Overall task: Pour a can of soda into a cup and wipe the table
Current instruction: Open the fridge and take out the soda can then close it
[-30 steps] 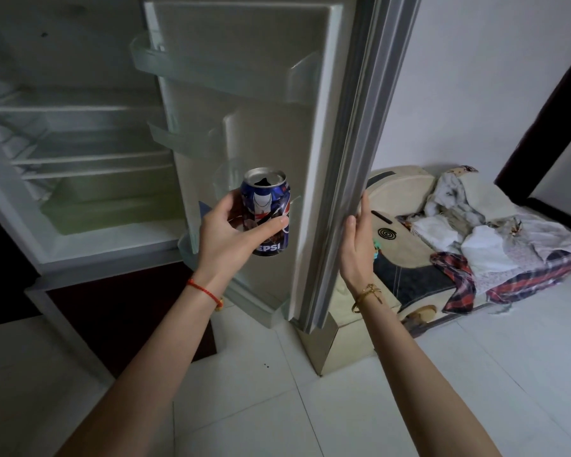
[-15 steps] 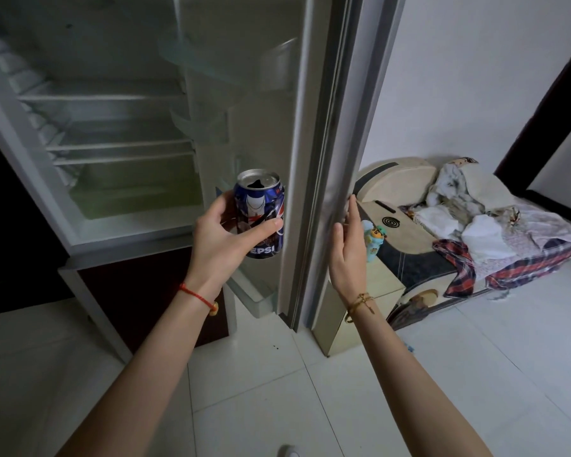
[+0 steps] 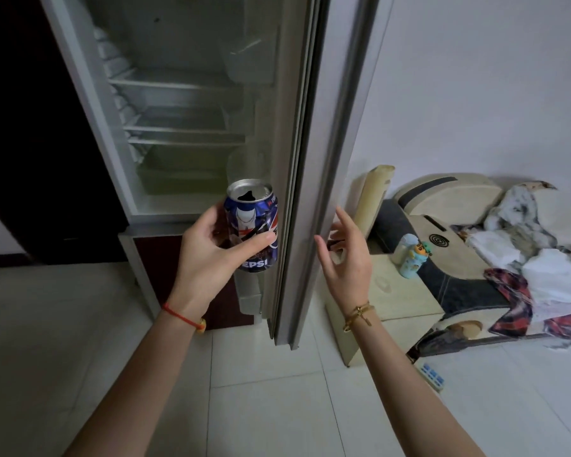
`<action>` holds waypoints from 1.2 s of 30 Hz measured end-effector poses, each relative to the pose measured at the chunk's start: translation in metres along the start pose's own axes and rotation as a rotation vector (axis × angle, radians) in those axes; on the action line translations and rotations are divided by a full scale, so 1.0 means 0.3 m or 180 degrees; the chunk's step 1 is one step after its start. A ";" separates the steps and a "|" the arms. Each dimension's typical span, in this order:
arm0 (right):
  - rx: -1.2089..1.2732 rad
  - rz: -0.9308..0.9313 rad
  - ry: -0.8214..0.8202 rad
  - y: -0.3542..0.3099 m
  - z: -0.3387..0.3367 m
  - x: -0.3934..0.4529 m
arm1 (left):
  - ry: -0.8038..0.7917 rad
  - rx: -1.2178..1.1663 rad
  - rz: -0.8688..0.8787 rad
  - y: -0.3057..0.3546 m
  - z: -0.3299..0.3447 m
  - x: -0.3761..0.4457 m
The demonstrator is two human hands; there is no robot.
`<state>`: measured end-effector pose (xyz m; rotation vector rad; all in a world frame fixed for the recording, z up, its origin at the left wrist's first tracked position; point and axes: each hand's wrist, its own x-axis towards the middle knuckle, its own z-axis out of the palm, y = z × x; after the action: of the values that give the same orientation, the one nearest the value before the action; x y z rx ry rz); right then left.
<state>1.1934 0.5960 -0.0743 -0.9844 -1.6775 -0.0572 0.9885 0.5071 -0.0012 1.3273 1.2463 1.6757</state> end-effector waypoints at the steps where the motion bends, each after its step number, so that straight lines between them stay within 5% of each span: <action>1: 0.0054 -0.0099 -0.0045 -0.010 0.014 0.009 | 0.0035 0.0017 0.0005 0.003 -0.013 -0.009; 14: 0.0546 -0.0732 -0.0913 -0.161 0.274 0.052 | 0.0690 0.0387 0.0062 0.013 -0.186 -0.082; 25: 0.0829 -0.1052 -0.0992 -0.362 0.557 0.084 | 0.1156 0.0657 0.0120 -0.016 -0.434 -0.042; 36: 0.0922 -0.0914 -0.0719 -0.611 0.897 0.103 | 0.1024 0.0736 0.0084 -0.061 -0.834 0.135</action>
<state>0.8682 0.6307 -0.0672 -0.5443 -1.9604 0.1085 0.7360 0.4802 -0.0132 1.2402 1.6564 1.8609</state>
